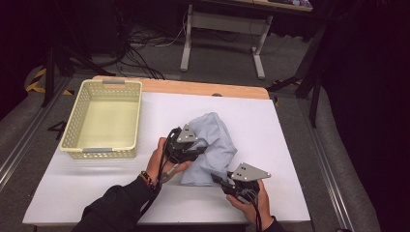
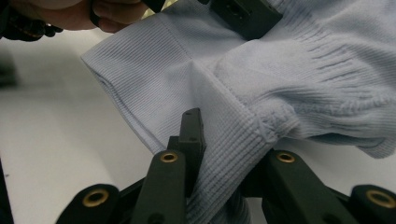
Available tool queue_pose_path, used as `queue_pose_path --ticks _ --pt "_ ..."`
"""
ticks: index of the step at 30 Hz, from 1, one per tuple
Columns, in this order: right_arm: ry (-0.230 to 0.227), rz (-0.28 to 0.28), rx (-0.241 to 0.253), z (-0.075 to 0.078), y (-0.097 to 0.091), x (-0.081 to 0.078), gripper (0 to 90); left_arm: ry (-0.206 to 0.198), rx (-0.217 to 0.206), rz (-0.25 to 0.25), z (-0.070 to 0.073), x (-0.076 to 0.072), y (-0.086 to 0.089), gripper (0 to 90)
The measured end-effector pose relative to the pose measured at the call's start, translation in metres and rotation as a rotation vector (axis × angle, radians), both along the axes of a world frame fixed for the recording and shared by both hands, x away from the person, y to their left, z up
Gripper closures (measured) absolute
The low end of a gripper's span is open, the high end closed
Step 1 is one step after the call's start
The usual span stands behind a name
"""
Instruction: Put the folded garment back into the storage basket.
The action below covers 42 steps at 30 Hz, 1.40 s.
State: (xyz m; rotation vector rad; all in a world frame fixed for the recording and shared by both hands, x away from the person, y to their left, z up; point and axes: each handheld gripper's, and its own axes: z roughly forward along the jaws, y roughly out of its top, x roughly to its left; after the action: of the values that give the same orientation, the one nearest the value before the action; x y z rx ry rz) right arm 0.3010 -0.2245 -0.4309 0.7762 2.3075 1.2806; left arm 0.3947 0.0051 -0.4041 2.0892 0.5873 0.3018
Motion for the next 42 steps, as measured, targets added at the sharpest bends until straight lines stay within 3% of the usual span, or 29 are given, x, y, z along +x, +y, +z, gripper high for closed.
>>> queue_pose_path --ticks 10,18,42 --pt "-0.037 0.009 0.025 0.018 0.014 0.017 75.1 -0.018 -0.025 0.035 0.021 0.013 0.017 67.9" --pt "-0.078 0.029 0.029 0.03 0.031 0.028 75.1 -0.055 -0.004 0.064 0.038 0.018 0.034 68.1" --pt "-0.134 0.106 0.038 0.055 0.08 0.057 75.1 -0.093 -0.023 0.167 0.066 0.025 0.089 68.1"
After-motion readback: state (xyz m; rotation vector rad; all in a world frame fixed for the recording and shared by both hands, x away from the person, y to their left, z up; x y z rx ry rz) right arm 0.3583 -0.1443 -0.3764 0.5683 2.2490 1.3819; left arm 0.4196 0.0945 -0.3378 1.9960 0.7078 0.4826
